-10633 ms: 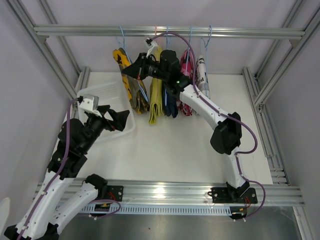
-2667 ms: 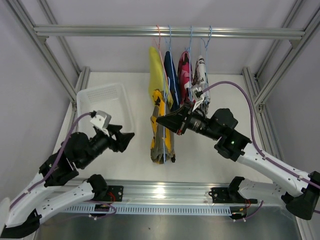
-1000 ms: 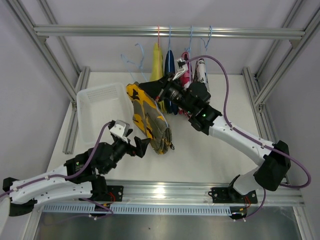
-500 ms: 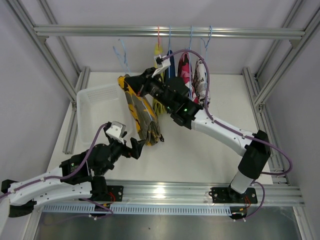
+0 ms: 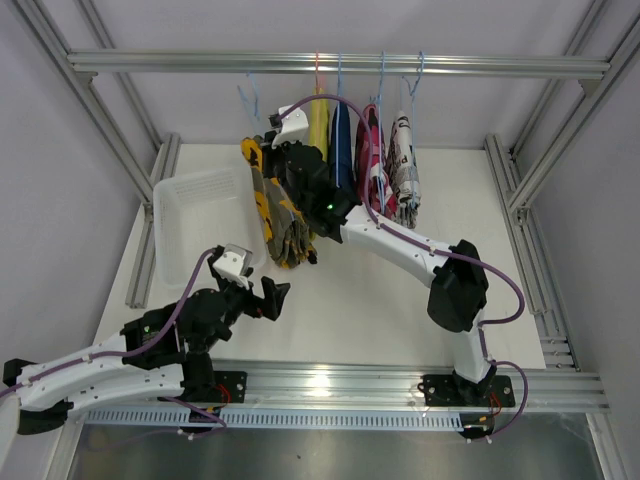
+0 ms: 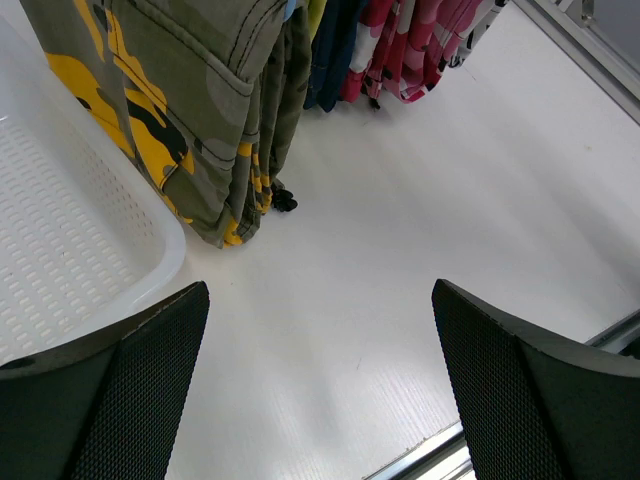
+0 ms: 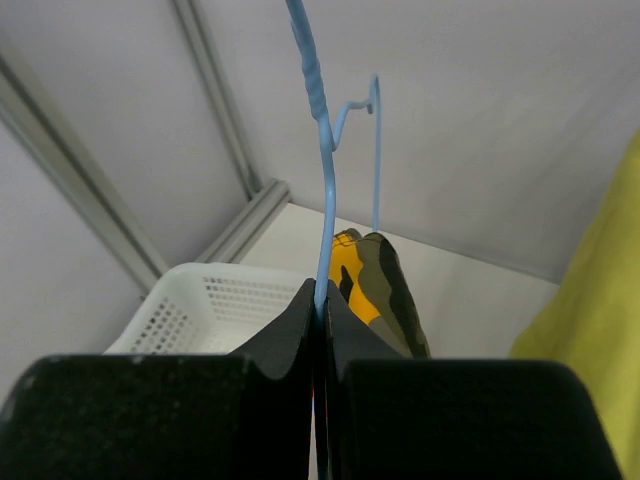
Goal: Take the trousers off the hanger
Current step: Move the hanger to the clothesline.
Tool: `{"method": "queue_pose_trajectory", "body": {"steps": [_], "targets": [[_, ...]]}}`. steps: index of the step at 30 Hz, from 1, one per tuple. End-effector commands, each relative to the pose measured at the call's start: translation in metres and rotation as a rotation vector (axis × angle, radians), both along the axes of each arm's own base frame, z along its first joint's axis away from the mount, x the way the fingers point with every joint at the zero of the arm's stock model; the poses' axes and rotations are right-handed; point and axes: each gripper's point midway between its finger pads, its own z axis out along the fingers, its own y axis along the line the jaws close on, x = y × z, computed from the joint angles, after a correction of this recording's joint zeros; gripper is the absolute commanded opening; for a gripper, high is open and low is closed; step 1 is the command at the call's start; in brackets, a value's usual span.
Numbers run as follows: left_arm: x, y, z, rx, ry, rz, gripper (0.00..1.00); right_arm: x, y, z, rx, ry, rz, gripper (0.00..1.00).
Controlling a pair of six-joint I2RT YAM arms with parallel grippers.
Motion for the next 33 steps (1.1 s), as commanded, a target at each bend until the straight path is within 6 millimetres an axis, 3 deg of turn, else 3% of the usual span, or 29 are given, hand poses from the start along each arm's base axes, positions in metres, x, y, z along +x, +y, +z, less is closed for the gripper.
{"method": "queue_pose_trajectory", "body": {"steps": [1, 17, 27, 33], "targets": [[-0.002, -0.002, -0.005, -0.012, 0.020, 0.001, 0.97, 0.020, -0.053, 0.075, 0.126, -0.147, -0.191, 0.00], [-0.006, -0.015, -0.012, -0.020, 0.055, -0.035, 0.97, 0.063, -0.191, 0.026, 0.027, -0.079, -0.438, 0.00], [-0.006, -0.022, -0.019, -0.003, 0.080, -0.046, 0.97, 0.074, -0.282, 0.027, 0.024, -0.058, -0.573, 0.00], [-0.007, -0.027, -0.020, 0.005, 0.085, -0.052, 0.97, 0.071, -0.328, 0.031, 0.025, -0.052, -0.609, 0.00]]}}
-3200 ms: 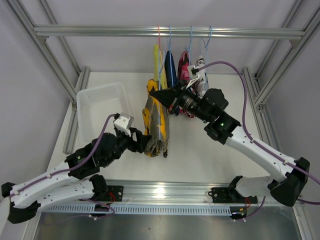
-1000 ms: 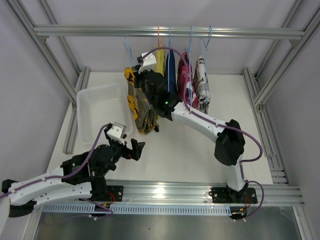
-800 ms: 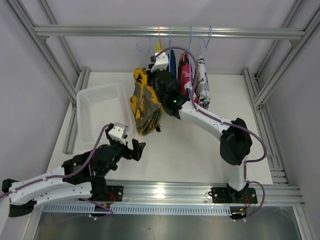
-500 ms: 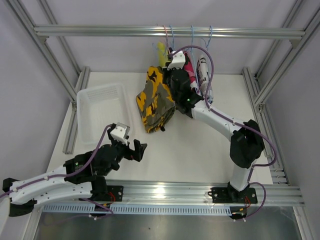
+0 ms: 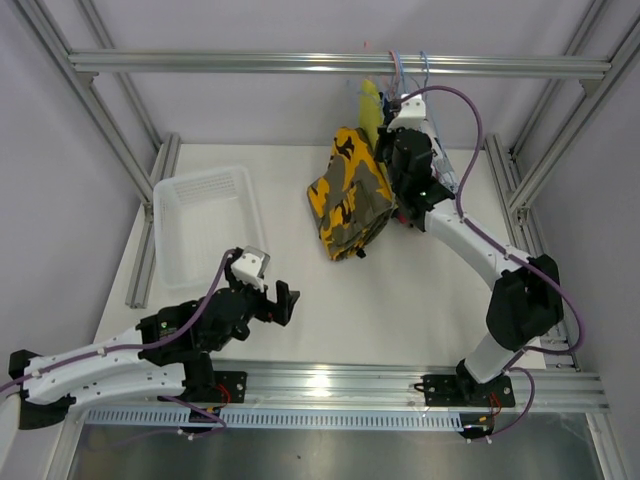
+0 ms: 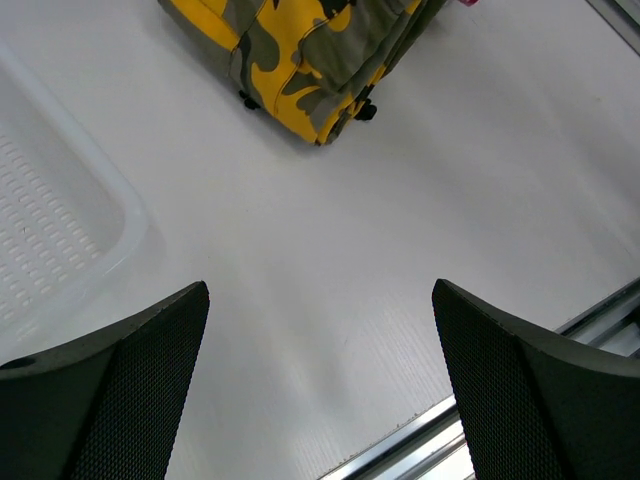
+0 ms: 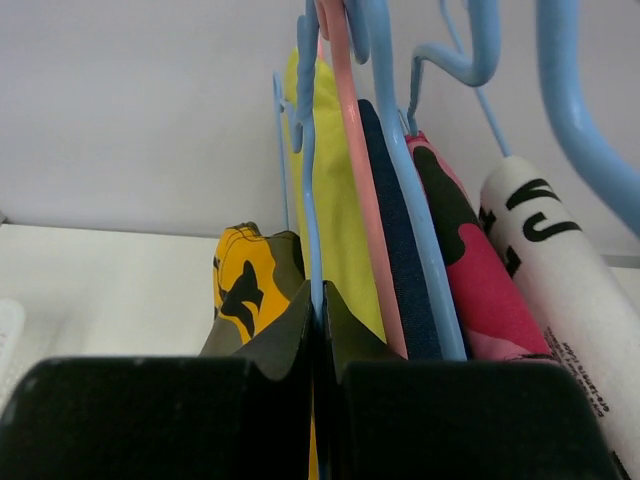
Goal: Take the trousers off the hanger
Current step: Move the hanger to the clothesline.
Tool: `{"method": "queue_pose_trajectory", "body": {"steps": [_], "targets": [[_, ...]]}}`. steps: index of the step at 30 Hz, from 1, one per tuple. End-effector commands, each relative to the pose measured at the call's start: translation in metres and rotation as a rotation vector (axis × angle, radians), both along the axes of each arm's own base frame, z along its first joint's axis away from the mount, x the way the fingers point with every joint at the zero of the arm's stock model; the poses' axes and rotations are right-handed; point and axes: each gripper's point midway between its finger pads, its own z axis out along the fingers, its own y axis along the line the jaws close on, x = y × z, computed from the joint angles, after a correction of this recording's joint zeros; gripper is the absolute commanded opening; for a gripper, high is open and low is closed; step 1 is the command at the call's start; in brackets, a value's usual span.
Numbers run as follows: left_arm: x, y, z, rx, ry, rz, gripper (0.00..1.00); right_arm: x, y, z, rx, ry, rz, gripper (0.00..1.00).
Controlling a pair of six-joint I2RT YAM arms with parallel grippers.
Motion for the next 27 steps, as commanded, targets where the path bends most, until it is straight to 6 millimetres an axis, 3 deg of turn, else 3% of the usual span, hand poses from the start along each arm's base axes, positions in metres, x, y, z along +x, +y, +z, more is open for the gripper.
{"method": "queue_pose_trajectory", "body": {"steps": [1, 10, 14, 18, 21, 27], "targets": [[-0.002, -0.011, 0.008, -0.048, 0.004, -0.018, 0.97, -0.005, -0.088, 0.069, 0.114, -0.157, -0.203, 0.00], [-0.007, -0.019, 0.005, -0.023, 0.019, -0.038, 0.97, -0.011, -0.148, 0.065, 0.186, -0.151, -0.284, 0.00], [-0.009, -0.021, 0.004, -0.022, 0.025, -0.041, 0.97, -0.014, -0.190, 0.065, 0.257, -0.144, -0.353, 0.00], [-0.010, -0.023, 0.004, -0.021, 0.025, -0.047, 0.97, -0.019, -0.207, 0.062, 0.286, -0.142, -0.370, 0.00], [-0.010, -0.025, 0.004, -0.013, 0.027, -0.050, 0.97, -0.019, -0.200, 0.063, 0.296, -0.140, -0.331, 0.00], [-0.012, -0.027, 0.005, -0.013, 0.028, -0.057, 0.97, -0.021, -0.165, 0.063, 0.343, -0.121, -0.207, 0.00]]}}
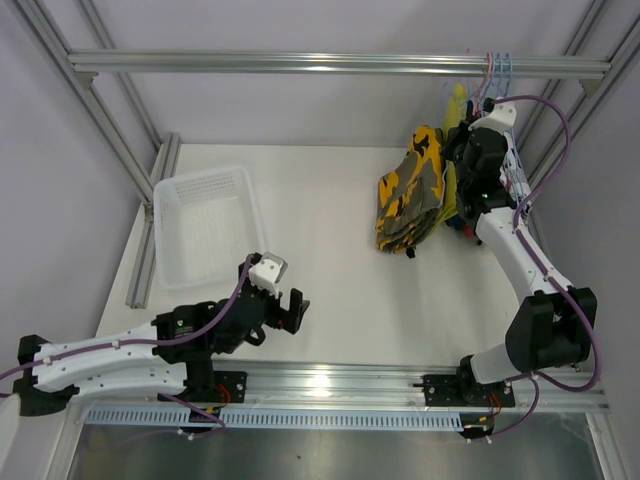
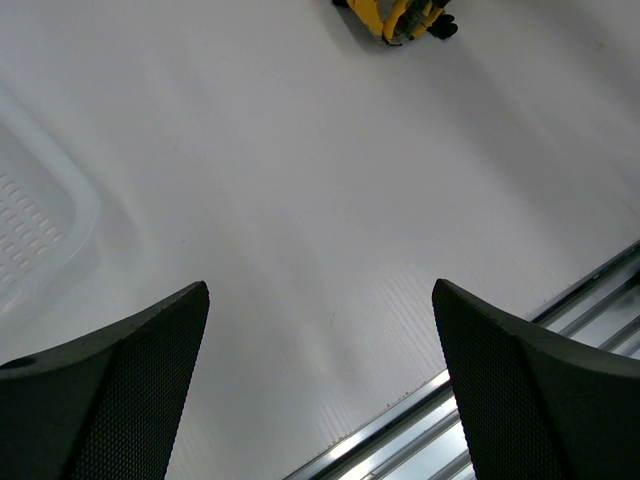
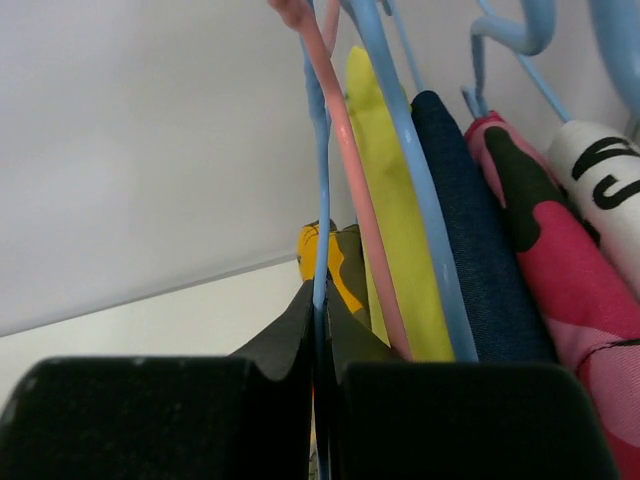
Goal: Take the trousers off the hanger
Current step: Move the hanger to the clothesline.
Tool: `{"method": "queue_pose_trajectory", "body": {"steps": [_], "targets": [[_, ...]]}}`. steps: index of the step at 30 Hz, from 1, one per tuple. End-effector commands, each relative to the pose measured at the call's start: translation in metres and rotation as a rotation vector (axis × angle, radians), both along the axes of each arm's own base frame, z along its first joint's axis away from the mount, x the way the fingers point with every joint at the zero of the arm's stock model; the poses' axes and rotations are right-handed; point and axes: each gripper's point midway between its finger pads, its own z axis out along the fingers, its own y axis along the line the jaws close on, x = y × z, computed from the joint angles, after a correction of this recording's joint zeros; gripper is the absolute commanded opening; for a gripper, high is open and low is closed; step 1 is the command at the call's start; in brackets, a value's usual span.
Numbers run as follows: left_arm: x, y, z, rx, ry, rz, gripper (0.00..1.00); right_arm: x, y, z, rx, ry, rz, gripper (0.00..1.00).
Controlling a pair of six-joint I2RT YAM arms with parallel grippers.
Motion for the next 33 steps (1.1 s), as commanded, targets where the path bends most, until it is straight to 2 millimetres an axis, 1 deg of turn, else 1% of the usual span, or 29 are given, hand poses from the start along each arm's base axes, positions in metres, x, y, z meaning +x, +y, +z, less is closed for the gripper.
{"method": "queue_pose_trajectory", "body": {"steps": [1, 3, 4, 5, 7, 8, 9, 10, 11, 13, 14, 17, 18, 20, 21, 22, 23, 24, 26, 27, 30, 31, 32, 33], "targets": [[-0.001, -0.008, 0.022, -0.075, -0.008, 0.002, 0.97, -0.017, 0.007, 0.060, 0.107, -0.174, 0.020, 0.00], [-0.001, -0.007, 0.021, -0.071, -0.006, 0.002, 0.97, -0.024, 0.021, 0.061, 0.134, -0.178, 0.067, 0.00], [-0.001, -0.006, 0.022, -0.075, -0.006, 0.003, 0.97, -0.028, 0.035, 0.062, 0.144, -0.178, 0.101, 0.00], [-0.002, -0.006, 0.022, -0.073, -0.007, 0.001, 0.97, -0.034, 0.040, 0.067, 0.151, -0.191, 0.114, 0.00], [-0.002, -0.006, 0.023, -0.070, -0.010, -0.003, 0.97, -0.039, 0.054, 0.067, 0.162, -0.190, 0.136, 0.00], [-0.002, -0.005, 0.024, -0.068, -0.012, -0.001, 0.97, -0.044, 0.065, 0.068, 0.176, -0.191, 0.166, 0.00], [-0.002, -0.005, 0.025, -0.067, -0.014, 0.000, 0.97, -0.048, 0.070, 0.072, 0.197, -0.197, 0.176, 0.00], [-0.002, -0.004, 0.025, -0.063, -0.014, -0.002, 0.97, -0.051, 0.076, 0.071, 0.209, -0.192, 0.191, 0.00], [-0.002, -0.004, 0.027, -0.062, -0.016, -0.005, 0.97, -0.055, 0.088, 0.071, 0.223, -0.191, 0.221, 0.00], [-0.002, -0.003, 0.030, -0.059, -0.024, -0.002, 0.97, -0.063, 0.099, 0.076, 0.253, -0.198, 0.247, 0.00], [-0.002, -0.001, 0.027, -0.036, -0.028, 0.002, 0.97, -0.069, 0.110, 0.078, 0.261, -0.199, 0.270, 0.00], [0.002, 0.003, 0.034, 0.004, -0.056, 0.031, 0.98, -0.076, 0.125, 0.083, 0.298, -0.202, 0.301, 0.00], [0.004, 0.002, 0.038, 0.016, -0.074, 0.046, 0.99, -0.080, 0.136, 0.084, 0.306, -0.200, 0.324, 0.00], [0.007, 0.001, 0.042, 0.031, -0.107, 0.058, 0.99, -0.081, 0.145, 0.083, 0.333, -0.194, 0.335, 0.00], [0.010, -0.003, 0.047, 0.033, -0.154, 0.073, 1.00, -0.085, 0.155, 0.083, 0.338, -0.191, 0.353, 0.00], [0.012, -0.007, 0.049, 0.030, -0.181, 0.083, 0.99, -0.085, 0.159, 0.082, 0.339, -0.188, 0.357, 0.00], [0.014, -0.020, 0.062, -0.035, -0.217, 0.093, 0.99, -0.084, 0.162, 0.080, 0.345, -0.180, 0.355, 0.00], [0.017, -0.024, 0.055, -0.023, -0.240, 0.096, 0.99, -0.085, 0.165, 0.080, 0.351, -0.177, 0.360, 0.00], [0.023, -0.034, 0.063, -0.025, -0.309, 0.094, 0.99, -0.088, 0.173, 0.081, 0.367, -0.171, 0.381, 0.00], [0.027, -0.048, 0.068, -0.049, -0.360, 0.089, 0.99, -0.089, 0.175, 0.081, 0.369, -0.167, 0.388, 0.00], [0.036, -0.066, 0.084, -0.079, -0.439, 0.097, 0.99, -0.094, 0.177, 0.084, 0.384, -0.163, 0.406, 0.00], [0.042, -0.076, 0.085, -0.075, -0.457, 0.100, 0.99, -0.096, 0.178, 0.084, 0.386, -0.161, 0.409, 0.00], [0.045, -0.081, 0.084, -0.077, -0.453, 0.095, 0.99, -0.097, 0.176, 0.086, 0.388, -0.162, 0.411, 0.00], [0.055, -0.083, 0.088, -0.089, -0.452, 0.117, 0.99, -0.101, 0.175, 0.090, 0.389, -0.166, 0.415, 0.00]]}}
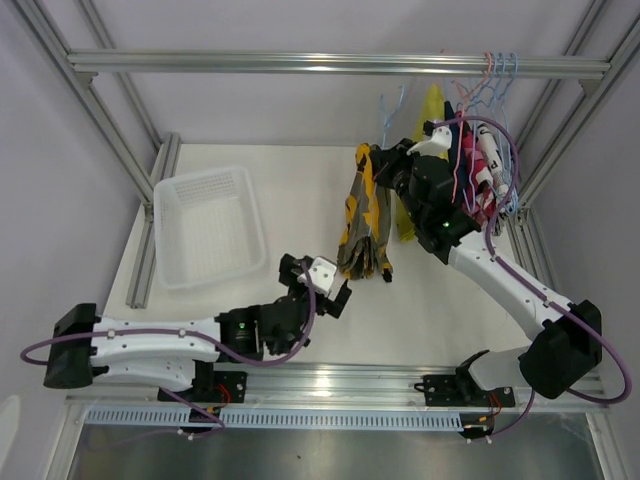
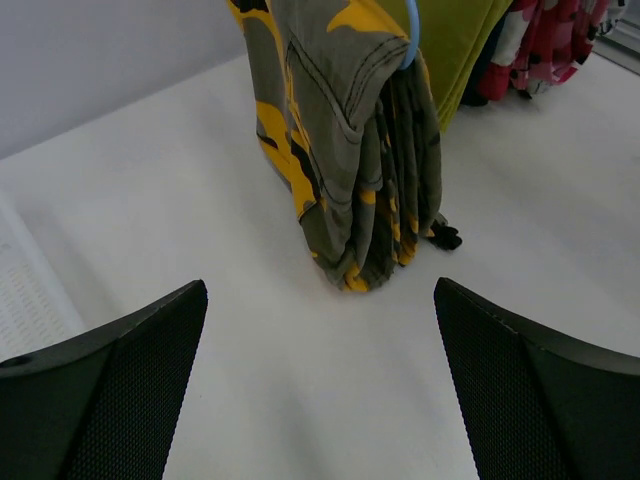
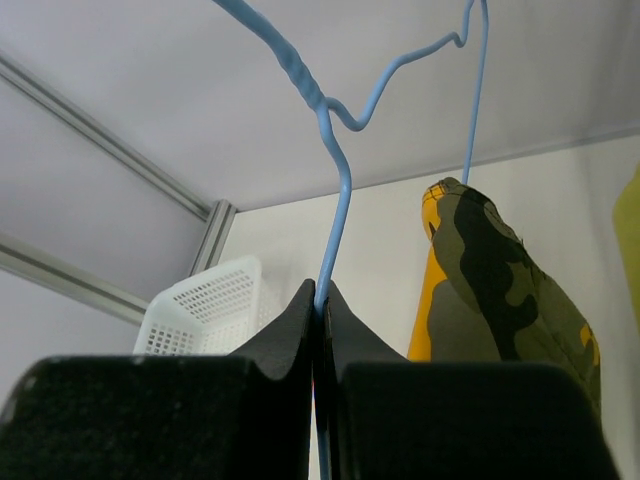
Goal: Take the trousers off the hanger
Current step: Move the hanger to the clothesline.
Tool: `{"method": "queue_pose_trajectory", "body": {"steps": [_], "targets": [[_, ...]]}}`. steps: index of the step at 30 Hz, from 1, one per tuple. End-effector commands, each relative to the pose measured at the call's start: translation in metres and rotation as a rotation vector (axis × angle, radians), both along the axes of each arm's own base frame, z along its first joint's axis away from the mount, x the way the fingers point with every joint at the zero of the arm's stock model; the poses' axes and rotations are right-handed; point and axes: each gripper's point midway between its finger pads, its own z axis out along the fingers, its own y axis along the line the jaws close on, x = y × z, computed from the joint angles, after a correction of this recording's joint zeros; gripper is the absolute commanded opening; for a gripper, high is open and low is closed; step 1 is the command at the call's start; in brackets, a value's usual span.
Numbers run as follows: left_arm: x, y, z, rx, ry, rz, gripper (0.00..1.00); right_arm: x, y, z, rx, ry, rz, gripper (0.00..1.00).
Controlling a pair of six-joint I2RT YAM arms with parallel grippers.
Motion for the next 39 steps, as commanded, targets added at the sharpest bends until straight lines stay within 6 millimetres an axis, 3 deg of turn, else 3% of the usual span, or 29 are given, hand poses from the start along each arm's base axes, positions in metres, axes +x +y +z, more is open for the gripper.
{"method": "queue_pose_trajectory", "body": {"steps": [1, 12, 20, 39], "targets": [[0.025, -0.015, 0.046, -0.160, -0.097, 0.047, 0.99, -0.017, -0.008, 0.076, 0.147, -0.150, 0.004, 0.00], [0.069, -0.047, 0.045, -0.266, -0.106, 0.025, 1.00, -0.020, -0.024, 0.065, 0.196, -0.117, 0.035, 0.00], [0.075, -0.065, 0.040, -0.305, -0.090, -0.047, 0.99, -0.014, -0.034, 0.060, 0.216, -0.107, 0.042, 0.00], [0.105, -0.084, 0.022, -0.292, -0.062, -0.048, 0.99, -0.011, -0.030, 0.051, 0.208, -0.101, 0.081, 0.00]]}}
